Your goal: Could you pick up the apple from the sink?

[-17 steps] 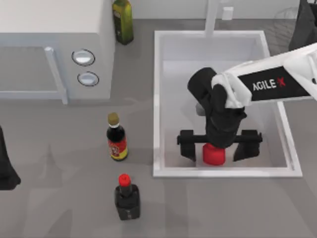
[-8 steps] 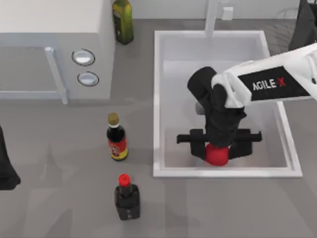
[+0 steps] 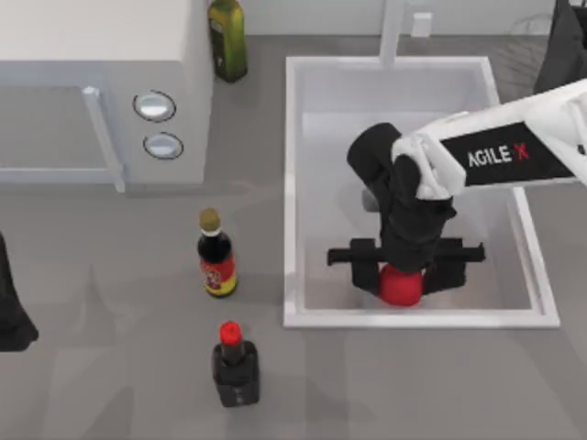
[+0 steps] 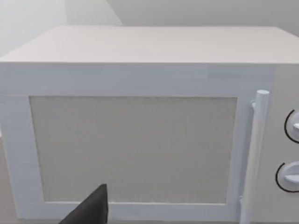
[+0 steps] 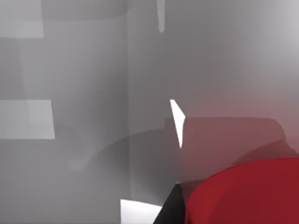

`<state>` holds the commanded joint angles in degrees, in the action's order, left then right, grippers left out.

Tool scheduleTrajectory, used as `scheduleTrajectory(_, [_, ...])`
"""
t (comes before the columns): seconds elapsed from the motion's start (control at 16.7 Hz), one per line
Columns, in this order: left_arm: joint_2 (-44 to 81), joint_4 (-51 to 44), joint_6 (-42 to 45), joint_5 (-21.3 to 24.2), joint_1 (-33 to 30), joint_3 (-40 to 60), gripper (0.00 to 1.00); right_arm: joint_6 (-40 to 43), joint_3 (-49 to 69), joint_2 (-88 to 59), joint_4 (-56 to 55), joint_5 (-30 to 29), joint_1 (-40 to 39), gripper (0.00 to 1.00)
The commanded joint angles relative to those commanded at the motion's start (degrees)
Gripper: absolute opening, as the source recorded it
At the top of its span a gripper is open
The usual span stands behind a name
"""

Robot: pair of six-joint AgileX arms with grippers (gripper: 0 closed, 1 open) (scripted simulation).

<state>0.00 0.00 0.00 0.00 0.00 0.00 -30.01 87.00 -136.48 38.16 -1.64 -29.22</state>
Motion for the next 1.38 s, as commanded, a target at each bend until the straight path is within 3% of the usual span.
scheduleTrajectory(0.3, [0.0,0.0,0.0,0.0,0.0,0.0,1.0,-0.13,8.71,1.31,9.51,0.02,-0.15,0.0])
scheduleTrajectory(0.84, [0.0,0.0,0.0,0.0,0.0,0.0,1.0,0.24,35.67,9.15,46.42,0.11,0.13,0.0])
scheduleTrajectory(1.38, [0.0,0.0,0.0,0.0,0.0,0.0,1.0,1.2,39.16,11.79,50.81,0.2,0.94,0.0])
